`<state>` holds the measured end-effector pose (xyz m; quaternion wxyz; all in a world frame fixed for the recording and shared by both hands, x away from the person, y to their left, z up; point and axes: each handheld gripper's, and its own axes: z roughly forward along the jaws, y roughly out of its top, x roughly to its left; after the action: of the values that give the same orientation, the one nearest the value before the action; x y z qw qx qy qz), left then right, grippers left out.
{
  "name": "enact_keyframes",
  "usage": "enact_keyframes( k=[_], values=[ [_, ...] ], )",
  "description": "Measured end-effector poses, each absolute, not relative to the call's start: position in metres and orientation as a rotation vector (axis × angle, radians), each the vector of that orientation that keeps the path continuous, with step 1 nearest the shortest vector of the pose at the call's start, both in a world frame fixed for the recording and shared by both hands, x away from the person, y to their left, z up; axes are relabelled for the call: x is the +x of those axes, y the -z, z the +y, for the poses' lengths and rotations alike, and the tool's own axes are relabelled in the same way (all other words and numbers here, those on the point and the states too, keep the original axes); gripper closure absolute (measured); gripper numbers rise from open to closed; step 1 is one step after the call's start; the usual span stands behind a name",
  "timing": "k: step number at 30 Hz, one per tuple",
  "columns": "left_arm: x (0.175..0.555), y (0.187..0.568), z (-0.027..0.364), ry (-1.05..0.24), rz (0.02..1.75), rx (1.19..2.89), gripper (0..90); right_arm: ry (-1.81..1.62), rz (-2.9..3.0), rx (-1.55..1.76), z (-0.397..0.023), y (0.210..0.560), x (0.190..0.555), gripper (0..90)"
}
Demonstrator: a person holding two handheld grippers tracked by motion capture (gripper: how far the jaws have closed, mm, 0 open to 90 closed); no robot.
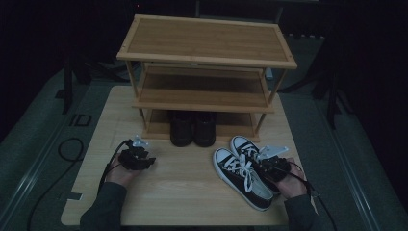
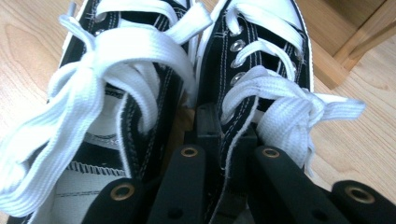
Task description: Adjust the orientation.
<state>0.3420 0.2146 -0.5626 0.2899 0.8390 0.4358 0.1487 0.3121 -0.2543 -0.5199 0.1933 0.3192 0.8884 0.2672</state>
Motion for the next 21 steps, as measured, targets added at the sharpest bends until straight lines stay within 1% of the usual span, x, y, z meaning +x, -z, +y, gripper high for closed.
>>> enact_keyframes(
  k=[1,2,3,8,12,18,21],
  values=[
    [0.342,0.563,0.215,-0.397,1.163,2.238,56.8,-0.751,2.494,0.895,-0.254,0.52,0.312,86.1],
    [0.342,0.563,0.214,-0.398,1.163,2.238,56.8,-0.767,2.512,0.903,-0.256,0.519,0.313,82.6],
    [0.342,0.563,0.214,-0.397,1.162,2.238,56.8,-0.767,2.512,0.903,-0.256,0.519,0.313,82.6],
    [0.342,0.563,0.214,-0.398,1.163,2.236,56.8,-0.743,2.543,0.925,-0.26,0.516,0.311,70.3],
    [0.342,0.563,0.214,-0.398,1.163,2.236,56.8,-0.735,2.544,0.935,-0.261,0.509,0.308,64.7],
    [0.342,0.563,0.214,-0.399,1.163,2.236,56.7,-0.756,2.554,0.955,-0.267,0.502,0.305,59.9],
    [0.342,0.563,0.214,-0.397,1.163,2.236,56.7,-0.778,2.551,0.97,-0.27,0.498,0.303,55.8]
  ],
)
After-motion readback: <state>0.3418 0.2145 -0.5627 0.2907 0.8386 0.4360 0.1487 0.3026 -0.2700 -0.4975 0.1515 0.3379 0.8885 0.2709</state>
